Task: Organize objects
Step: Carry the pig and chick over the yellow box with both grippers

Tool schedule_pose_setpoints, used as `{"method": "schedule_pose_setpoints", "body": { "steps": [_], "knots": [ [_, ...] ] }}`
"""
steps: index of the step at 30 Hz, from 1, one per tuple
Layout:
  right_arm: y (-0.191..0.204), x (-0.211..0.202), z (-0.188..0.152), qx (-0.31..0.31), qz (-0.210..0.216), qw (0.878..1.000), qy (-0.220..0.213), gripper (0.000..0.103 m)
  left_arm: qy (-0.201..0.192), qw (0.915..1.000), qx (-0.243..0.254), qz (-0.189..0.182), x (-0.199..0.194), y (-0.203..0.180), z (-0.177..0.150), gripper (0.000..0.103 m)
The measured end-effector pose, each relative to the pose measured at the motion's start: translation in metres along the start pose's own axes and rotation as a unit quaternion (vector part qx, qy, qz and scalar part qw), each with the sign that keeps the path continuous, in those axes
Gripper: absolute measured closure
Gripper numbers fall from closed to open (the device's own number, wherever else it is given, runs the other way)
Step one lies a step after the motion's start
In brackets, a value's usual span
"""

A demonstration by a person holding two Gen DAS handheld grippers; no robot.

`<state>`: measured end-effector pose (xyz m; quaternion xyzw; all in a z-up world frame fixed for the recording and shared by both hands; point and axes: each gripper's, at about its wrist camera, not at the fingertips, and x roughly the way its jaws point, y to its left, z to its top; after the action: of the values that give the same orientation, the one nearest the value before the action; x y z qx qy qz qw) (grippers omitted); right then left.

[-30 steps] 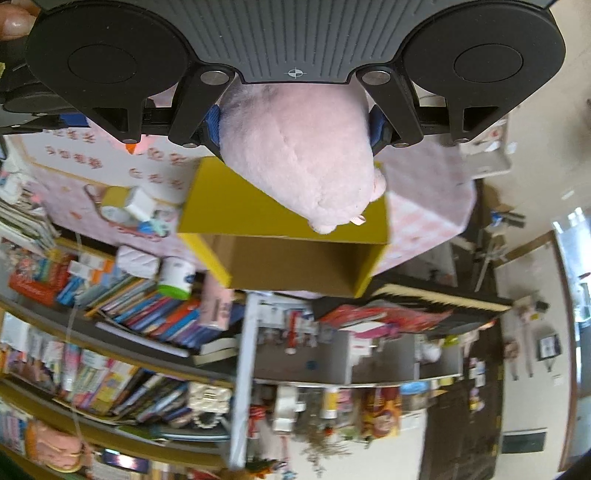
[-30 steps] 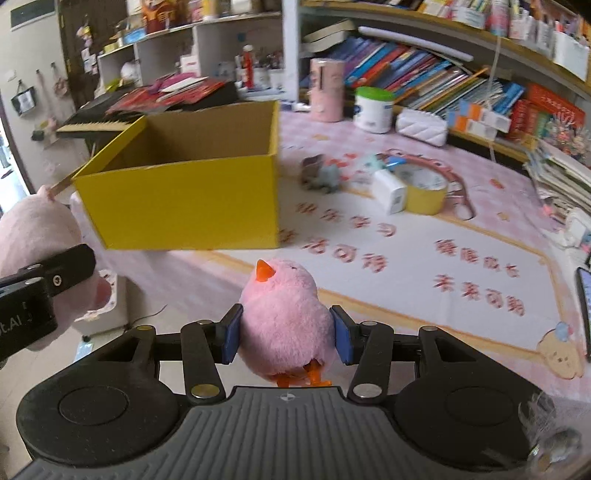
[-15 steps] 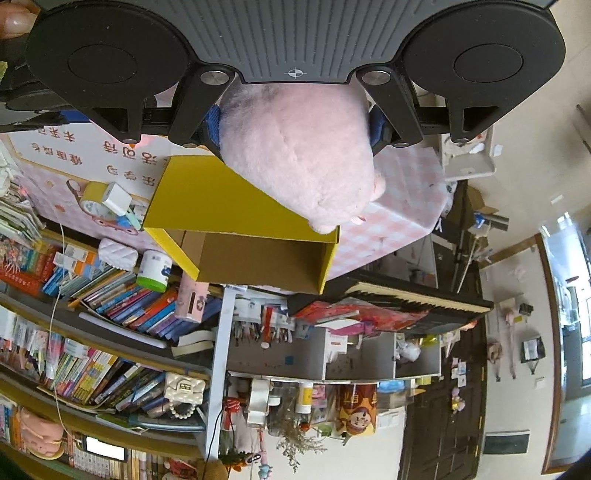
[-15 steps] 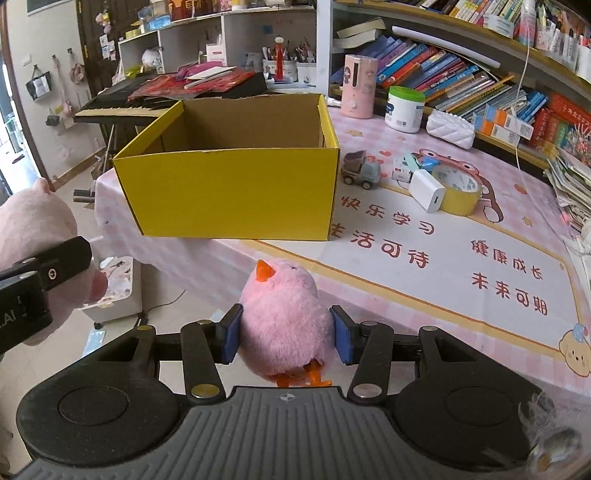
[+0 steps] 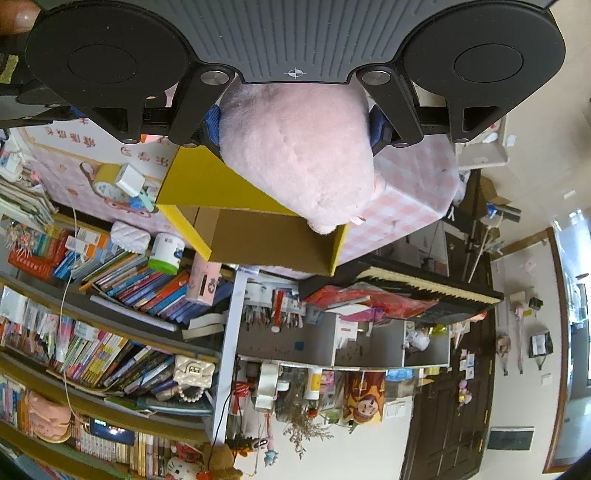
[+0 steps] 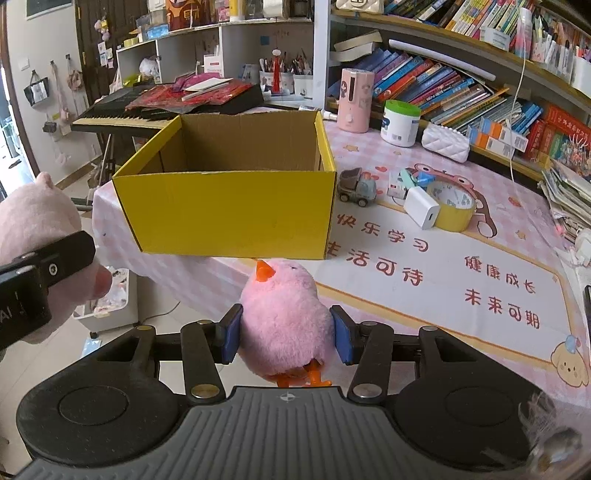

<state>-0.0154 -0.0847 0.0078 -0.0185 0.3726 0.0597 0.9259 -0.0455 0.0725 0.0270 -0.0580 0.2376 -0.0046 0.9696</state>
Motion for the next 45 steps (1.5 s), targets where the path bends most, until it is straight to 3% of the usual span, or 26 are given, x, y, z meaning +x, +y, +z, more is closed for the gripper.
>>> {"method": "schedule_pose_setpoints", "body": {
  "steps": [10, 21, 30, 45],
  "knots": [
    [-0.01, 0.0, 0.029, 0.008, -0.001, 0.999, -0.04, 0.056, -0.027, 0.9995, 0.007, -0.012, 0.013, -0.009, 0.024, 0.033],
    [-0.018, 0.028, 0.095, -0.001, 0.008, 0.996, -0.087, 0.056, -0.049, 0.9984, 0.026, -0.001, 0.048, -0.017, 0.052, 0.033],
    [-0.018, 0.071, 0.129, -0.043, 0.027, 0.996, -0.077, 0.056, -0.033, 0.9987, 0.037, 0.011, 0.095, -0.026, 0.064, 0.032],
    [-0.027, 0.149, 0.165, -0.11, 0.069, 0.991, -0.015, 0.057, 0.029, 0.9968, 0.052, 0.054, 0.163, -0.038, 0.067, 0.032]
  ]
}}
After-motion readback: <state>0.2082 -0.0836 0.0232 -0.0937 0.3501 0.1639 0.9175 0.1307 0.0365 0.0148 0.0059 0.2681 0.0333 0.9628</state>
